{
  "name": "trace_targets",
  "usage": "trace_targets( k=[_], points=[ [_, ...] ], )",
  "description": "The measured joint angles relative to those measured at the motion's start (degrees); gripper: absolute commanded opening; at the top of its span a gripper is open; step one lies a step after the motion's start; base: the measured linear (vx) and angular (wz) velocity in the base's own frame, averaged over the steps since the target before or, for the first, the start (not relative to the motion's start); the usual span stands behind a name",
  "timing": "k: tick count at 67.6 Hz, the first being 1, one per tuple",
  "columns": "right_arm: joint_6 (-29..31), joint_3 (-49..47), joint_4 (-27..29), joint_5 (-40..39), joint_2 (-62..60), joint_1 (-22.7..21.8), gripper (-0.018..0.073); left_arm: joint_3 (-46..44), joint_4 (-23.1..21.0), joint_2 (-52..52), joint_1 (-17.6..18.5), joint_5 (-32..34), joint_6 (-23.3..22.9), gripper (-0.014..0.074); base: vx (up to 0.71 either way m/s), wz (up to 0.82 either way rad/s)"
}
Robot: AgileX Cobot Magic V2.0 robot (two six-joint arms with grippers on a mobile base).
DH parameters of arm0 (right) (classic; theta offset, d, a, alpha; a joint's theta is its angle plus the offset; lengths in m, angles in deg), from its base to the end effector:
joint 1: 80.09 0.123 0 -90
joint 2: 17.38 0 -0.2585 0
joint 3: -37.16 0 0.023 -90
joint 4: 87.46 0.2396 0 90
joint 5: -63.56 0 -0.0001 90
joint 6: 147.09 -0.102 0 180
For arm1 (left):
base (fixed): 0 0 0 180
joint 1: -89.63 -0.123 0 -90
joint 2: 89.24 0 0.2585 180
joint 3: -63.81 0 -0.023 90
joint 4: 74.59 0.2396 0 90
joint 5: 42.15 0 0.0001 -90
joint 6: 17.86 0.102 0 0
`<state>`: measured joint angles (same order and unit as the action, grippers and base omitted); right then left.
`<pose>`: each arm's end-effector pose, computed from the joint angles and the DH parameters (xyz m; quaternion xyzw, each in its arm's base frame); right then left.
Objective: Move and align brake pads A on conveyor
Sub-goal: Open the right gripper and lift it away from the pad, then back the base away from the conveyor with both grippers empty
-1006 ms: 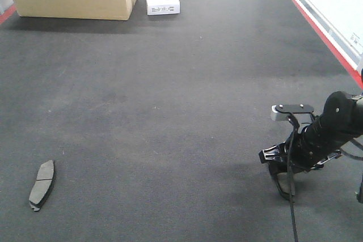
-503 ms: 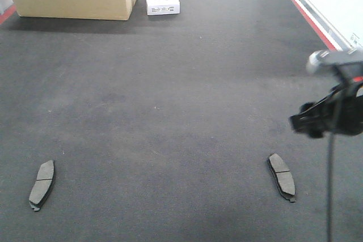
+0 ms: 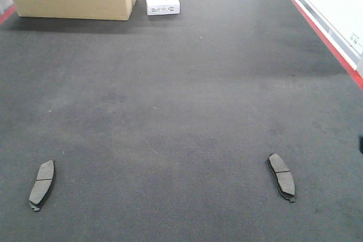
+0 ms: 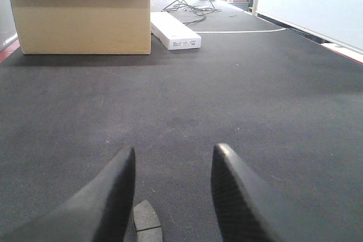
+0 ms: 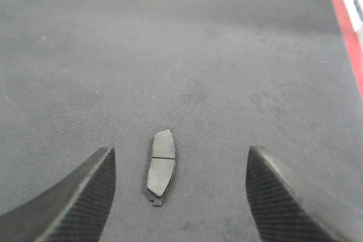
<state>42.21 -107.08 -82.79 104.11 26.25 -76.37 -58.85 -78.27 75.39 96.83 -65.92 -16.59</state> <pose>0.1318 0.0140 0.3173 -0.0846 0.8610 0.0140 0.5013 0.0731 -0.0119 0.2732 0.0418 0.7445 -0.0636 0.6633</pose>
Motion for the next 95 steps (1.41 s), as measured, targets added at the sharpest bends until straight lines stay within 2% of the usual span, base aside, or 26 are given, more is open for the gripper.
trace_targets(
  k=[17, 35, 52, 95],
  points=[
    [-0.23, 10.91, -1.33, -3.25, -16.55, 0.0, 0.0468, 0.0, 0.0, 0.0, 0.0, 0.0, 0.0, 0.03, 0.0, 0.0],
    [-0.23, 21.73, -1.33, -15.93, -28.19, 0.0, 0.0468, 0.0, 0.0, 0.0, 0.0, 0.0, 0.0, 0.03, 0.0, 0.0],
    [-0.23, 25.68, -1.33, -18.14, -28.78, 0.0, 0.0468, 0.0, 0.0, 0.0, 0.0, 0.0, 0.0, 0.03, 0.0, 0.0],
    [-0.23, 25.85, -1.33, -17.52, -28.78, 0.0, 0.0468, 0.0, 0.0, 0.0, 0.0, 0.06, 0.0, 0.03, -0.01, 0.01]
  ],
)
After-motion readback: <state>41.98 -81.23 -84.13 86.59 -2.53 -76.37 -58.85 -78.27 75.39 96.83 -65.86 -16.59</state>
